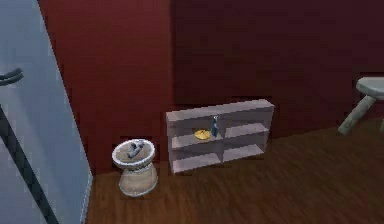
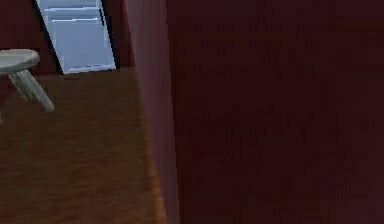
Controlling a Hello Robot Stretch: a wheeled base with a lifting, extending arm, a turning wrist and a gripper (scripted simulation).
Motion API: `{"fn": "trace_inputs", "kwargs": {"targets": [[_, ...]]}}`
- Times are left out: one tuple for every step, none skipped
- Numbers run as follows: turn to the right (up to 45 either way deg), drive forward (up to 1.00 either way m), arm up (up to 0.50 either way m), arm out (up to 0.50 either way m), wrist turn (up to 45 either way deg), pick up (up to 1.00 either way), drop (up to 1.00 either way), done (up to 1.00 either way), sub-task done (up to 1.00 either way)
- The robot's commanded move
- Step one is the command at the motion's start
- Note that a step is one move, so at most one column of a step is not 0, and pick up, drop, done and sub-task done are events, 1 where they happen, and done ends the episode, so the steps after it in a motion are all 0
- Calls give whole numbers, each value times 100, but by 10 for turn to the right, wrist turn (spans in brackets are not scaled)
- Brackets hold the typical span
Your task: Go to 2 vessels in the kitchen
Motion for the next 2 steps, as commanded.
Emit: {"fn": "trace_inputs", "kwargs": {"targets": [[0, 75, 0, 0, 0, 0, 0, 0, 0], [0, 0, 0, 0, 0, 0, 0, 100, 0]]}}
